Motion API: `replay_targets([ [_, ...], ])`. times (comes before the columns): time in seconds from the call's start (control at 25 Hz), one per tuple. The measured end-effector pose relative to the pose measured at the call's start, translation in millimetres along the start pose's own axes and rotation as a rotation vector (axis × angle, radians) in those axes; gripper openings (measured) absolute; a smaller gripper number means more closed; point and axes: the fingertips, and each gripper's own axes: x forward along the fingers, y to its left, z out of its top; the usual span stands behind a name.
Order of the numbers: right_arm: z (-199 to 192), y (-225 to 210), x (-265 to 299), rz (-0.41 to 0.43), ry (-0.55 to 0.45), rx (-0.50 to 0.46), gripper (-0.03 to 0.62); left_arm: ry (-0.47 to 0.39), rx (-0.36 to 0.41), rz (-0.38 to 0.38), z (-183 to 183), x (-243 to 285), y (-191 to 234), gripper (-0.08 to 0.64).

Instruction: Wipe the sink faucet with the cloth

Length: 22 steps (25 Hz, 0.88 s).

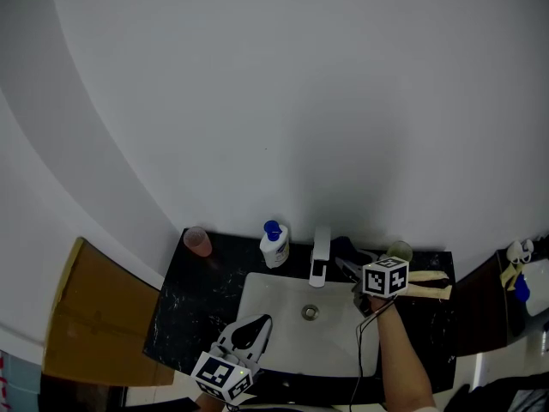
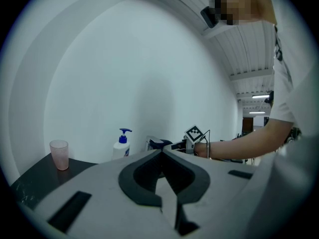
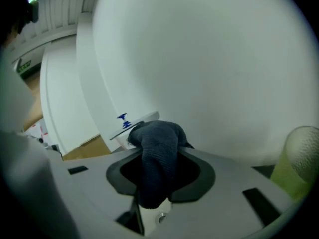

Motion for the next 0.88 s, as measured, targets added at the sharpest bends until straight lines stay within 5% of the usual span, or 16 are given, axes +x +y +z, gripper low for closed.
replay_targets([
  [0.12, -4, -5, -14, 0.047, -0.020, 0.055, 0.126, 0.005, -0.004, 0.007, -3, -4, 3, 0.002],
  [0.32, -16, 48, 2, 0.246, 0.098, -0.080, 0.126, 0.022, -0.006, 0.010, -3, -1, 1, 0.002],
  [0.68, -4, -22, -7, -0.033, 0.023, 0.015, 0.126, 0.022, 0.004, -0.006, -5, 3, -3, 0.002],
  [0.88, -38, -50, -4, -0.218, 0.204, -0.142, 0.126, 0.047, 0.007, -0.004, -10, 1, -3, 0.002],
])
